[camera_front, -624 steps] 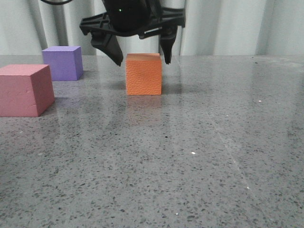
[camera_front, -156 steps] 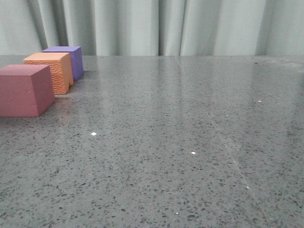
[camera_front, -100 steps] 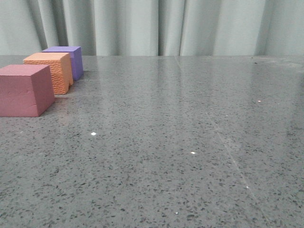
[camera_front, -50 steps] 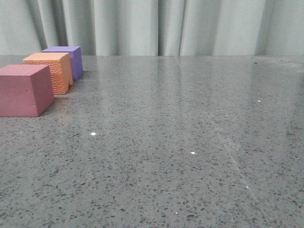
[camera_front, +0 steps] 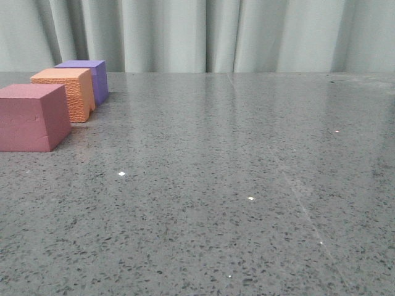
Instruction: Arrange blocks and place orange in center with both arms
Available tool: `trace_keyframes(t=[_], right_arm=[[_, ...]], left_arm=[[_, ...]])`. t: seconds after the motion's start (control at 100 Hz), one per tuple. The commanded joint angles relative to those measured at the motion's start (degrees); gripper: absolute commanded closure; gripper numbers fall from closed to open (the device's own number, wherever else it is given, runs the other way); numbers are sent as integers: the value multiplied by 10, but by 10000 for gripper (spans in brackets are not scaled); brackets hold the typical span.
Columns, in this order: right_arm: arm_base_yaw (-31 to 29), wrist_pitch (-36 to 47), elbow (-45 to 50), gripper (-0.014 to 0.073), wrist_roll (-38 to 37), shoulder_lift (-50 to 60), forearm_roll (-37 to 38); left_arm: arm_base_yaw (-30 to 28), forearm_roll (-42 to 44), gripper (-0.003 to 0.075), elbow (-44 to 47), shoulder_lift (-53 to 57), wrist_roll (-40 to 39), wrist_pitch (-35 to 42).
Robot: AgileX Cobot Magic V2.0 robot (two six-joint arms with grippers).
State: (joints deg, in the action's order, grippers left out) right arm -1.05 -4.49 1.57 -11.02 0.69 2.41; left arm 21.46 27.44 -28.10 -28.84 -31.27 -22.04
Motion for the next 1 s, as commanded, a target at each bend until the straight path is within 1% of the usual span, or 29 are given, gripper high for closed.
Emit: trace_keyframes(t=[0.0,0.05,0.1,0.17,0.23,0.28,0.32,0.38,0.44,0.58,0.71,0.89,0.99], right_arm=[[3,51,-8,661,6,11,1],[3,51,-8,661,6,11,1],[3,51,-8,661,6,11,1],[3,51,-8,661,6,11,1],[3,51,-8,661,6,11,1],[3,51,-8,661,6,11,1],[3,51,-8,661,6,11,1],[3,51,-8,661,6,11,1],[3,51,-8,661,6,11,1],[3,51,-8,661,6,11,1],[3,51,-8,661,6,11,1],[3,51,-8,661,6,11,1],[3,52,-8,661,6,11,1]], left_arm=[[-5,0,739,-14,-2,0,60],[-15,-16,739,-11,0,5,77],[-27,-47,739,-4,4,33,98],[-53,-130,739,16,15,118,146],[-76,-214,739,44,23,218,204],[-92,-251,739,70,31,273,256],[-100,-253,739,95,40,289,300],[-111,-245,739,129,54,288,355],[-123,-233,739,166,74,288,385],[-138,-208,739,235,136,288,387],[-146,-208,739,282,209,288,366],[-147,-208,739,309,308,288,329],[-150,-208,739,309,306,287,313]])
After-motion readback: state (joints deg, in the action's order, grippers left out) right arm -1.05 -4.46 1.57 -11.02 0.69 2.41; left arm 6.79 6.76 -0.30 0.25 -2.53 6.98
